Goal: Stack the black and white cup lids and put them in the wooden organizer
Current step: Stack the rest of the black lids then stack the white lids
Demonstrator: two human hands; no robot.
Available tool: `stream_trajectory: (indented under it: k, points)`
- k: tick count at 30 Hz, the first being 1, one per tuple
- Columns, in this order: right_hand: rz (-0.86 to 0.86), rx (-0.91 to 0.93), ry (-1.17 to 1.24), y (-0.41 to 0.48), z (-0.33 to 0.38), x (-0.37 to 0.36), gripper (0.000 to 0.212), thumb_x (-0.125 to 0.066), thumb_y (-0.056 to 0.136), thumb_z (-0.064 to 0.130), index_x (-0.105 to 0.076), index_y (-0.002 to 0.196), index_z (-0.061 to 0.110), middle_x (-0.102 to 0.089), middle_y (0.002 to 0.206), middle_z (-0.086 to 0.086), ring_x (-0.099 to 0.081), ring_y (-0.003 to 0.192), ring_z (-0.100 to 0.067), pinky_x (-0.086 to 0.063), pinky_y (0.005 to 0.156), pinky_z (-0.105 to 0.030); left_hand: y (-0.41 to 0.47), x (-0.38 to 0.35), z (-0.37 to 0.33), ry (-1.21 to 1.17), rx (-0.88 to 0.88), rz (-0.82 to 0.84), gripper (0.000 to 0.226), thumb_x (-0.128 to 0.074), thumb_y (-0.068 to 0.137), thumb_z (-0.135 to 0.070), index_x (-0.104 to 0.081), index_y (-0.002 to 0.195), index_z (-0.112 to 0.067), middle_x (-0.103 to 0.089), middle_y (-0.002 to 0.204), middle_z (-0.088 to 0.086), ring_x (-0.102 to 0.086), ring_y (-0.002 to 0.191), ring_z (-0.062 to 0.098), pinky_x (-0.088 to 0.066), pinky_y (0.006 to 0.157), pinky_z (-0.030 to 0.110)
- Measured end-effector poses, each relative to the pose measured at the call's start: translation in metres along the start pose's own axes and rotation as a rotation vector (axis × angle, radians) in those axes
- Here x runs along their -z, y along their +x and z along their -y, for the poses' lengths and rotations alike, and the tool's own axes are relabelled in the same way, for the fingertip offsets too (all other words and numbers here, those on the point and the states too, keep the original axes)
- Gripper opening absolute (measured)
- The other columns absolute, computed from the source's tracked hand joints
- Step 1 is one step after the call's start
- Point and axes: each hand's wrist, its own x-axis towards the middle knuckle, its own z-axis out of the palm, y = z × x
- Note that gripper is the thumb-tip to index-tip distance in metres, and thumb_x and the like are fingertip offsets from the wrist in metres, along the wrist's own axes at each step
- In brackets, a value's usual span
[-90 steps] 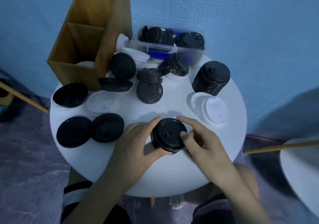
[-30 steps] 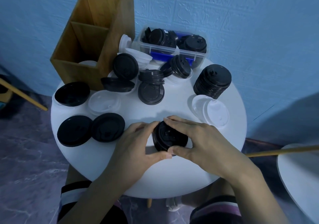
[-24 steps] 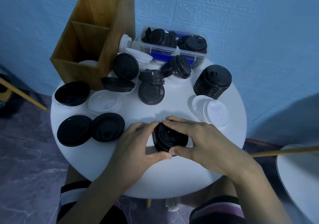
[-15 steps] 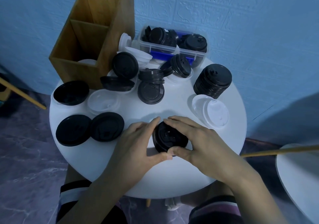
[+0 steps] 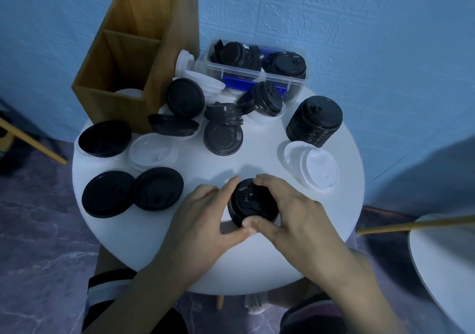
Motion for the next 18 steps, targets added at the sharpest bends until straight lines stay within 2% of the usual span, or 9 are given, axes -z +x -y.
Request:
stream_trajectory:
  k: [3, 6, 9, 11, 13, 14, 18]
  points:
    - [-0.007, 0.017, 0.047, -0.002, -0.009, -0.007, 0.060, -0.066, 0.089, 0.054, -0.041, 0.141, 0.039, -0.041, 0.145, 0.033, -0.046, 0.125, 0.005, -0.040, 0.095, -0.014, 0.000, 0.000, -0.002, -0.011, -0.028, -0.004, 0.076, -0.057, 0.073, -0.070, -0.035, 0.140, -0.042, -0.050, 0.090, -0.028, -0.048, 0.104, 0.003, -0.039, 0.076, 0.017]
    - [0.013, -0.006, 0.181, -0.005, -0.021, -0.011, 0.068, -0.068, 0.086, 0.058, -0.038, 0.146, 0.047, -0.034, 0.143, 0.046, -0.036, 0.128, 0.022, -0.032, 0.103, -0.005, -0.003, 0.000, -0.003, -0.027, -0.039, -0.019, 0.078, -0.056, 0.075, -0.072, -0.037, 0.143, -0.039, -0.039, 0.090, -0.040, -0.045, 0.106, 0.001, -0.036, 0.079, 0.012]
    - [-0.013, -0.029, 0.314, -0.008, -0.028, -0.009, 0.066, -0.070, 0.082, 0.062, -0.043, 0.141, 0.052, -0.047, 0.142, 0.036, -0.044, 0.132, 0.010, -0.038, 0.110, -0.019, -0.004, 0.001, 0.000, -0.047, -0.020, -0.026, 0.086, -0.062, 0.079, -0.071, -0.041, 0.151, -0.030, -0.034, 0.102, -0.046, -0.040, 0.115, -0.005, -0.032, 0.086, 0.008]
    - [-0.027, -0.040, 0.363, -0.008, -0.031, -0.008, 0.059, -0.074, 0.086, 0.051, -0.045, 0.137, 0.055, -0.052, 0.138, 0.035, -0.050, 0.130, 0.005, -0.042, 0.110, -0.028, -0.004, 0.001, 0.003, -0.060, -0.020, 0.002, 0.091, -0.065, 0.079, -0.068, -0.032, 0.156, -0.032, -0.035, 0.124, -0.044, -0.031, 0.127, -0.011, -0.025, 0.097, 0.005]
    - [-0.027, -0.040, 0.358, -0.006, -0.033, -0.009, 0.057, -0.075, 0.089, 0.040, -0.048, 0.138, 0.052, -0.055, 0.136, 0.033, -0.052, 0.129, 0.002, -0.044, 0.110, -0.035, -0.004, 0.002, 0.004, -0.058, -0.053, 0.013, 0.094, -0.056, 0.078, -0.073, -0.024, 0.158, -0.036, -0.023, 0.145, -0.042, -0.016, 0.133, -0.023, -0.014, 0.105, 0.002]
    - [-0.021, -0.041, 0.351, -0.004, -0.034, -0.010, 0.058, -0.075, 0.089, 0.040, -0.048, 0.140, 0.049, -0.056, 0.136, 0.031, -0.053, 0.129, 0.000, -0.044, 0.110, -0.036, -0.004, 0.002, 0.004, -0.079, -0.053, 0.015, 0.092, -0.053, 0.078, -0.073, -0.023, 0.158, -0.038, -0.021, 0.145, -0.046, -0.014, 0.132, -0.026, -0.012, 0.105, 0.000]
    - [0.010, -0.035, 0.329, 0.003, -0.037, -0.010, 0.065, -0.068, 0.086, 0.058, -0.043, 0.145, 0.049, -0.059, 0.132, 0.028, -0.057, 0.124, -0.002, -0.047, 0.106, -0.035, -0.002, 0.002, 0.006, -0.242, 0.020, -0.022, 0.074, -0.054, 0.084, -0.063, -0.034, 0.152, -0.044, -0.030, 0.124, -0.062, -0.030, 0.122, -0.028, -0.022, 0.095, -0.005]
